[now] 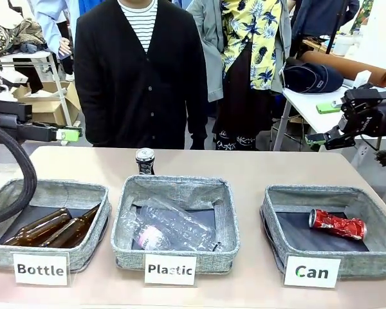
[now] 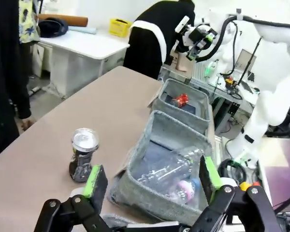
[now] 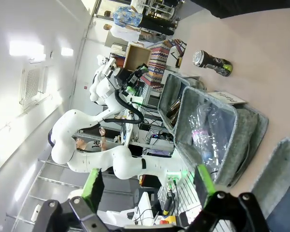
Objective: Sort the can waste into the basket.
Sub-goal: Pick up the can waste from the table and place it in the right Fabric basket.
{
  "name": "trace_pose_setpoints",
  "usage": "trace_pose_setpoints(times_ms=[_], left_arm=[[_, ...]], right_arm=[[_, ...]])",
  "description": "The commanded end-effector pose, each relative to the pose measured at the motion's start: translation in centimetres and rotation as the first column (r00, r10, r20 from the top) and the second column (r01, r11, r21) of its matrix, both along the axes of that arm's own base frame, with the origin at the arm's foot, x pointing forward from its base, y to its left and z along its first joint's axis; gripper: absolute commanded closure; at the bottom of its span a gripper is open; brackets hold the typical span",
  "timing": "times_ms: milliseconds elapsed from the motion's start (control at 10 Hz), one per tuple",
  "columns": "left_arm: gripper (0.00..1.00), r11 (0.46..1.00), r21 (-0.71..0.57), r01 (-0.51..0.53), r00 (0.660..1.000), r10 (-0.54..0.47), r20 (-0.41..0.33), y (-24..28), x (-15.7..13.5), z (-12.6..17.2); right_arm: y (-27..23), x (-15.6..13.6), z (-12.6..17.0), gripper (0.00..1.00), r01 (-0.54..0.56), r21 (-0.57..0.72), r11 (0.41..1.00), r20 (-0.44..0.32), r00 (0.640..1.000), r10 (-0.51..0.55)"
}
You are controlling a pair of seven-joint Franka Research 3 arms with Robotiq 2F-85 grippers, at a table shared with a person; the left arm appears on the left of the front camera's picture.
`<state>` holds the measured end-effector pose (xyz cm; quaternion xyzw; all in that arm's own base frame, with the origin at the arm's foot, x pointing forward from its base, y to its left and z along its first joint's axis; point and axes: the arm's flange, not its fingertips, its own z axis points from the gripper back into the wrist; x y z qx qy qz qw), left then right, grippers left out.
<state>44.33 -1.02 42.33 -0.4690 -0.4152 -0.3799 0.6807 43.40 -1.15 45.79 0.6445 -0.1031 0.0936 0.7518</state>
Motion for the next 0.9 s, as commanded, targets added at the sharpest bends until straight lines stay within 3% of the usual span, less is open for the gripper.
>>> trace_pose_setpoints(times_ms=[0,200,400,800], left_arm=[[0.0,0.992,0.094,-0.081,0.992,0.071,0.105,-0.7,5.5,-2.8],[0.0,0.978,0.123,-0.168,0.971,0.143,0.193,-0.9,7.5,-4.8],[0.0,0.979,0.176,-0.104,0.963,0.055,0.263,-3.0,7.7,-7.7],[0.0,0.979,0.193,0.071,0.969,-0.114,0.22,-7.2,8.2,-11.5]], right_arm=[[-0.1,0.1,0.3,0.0,-0.005,0.017,1.0,0.015,1.0,0.004],[-0.1,0.1,0.3,0.0,-0.005,0.017,1.0,0.015,1.0,0.004],[-0.1,0.1,0.3,0.0,-0.005,0.017,1.0,0.015,1.0,0.004],[-0.1,0.1,0.3,0.0,-0.005,0.017,1.0,0.015,1.0,0.004]])
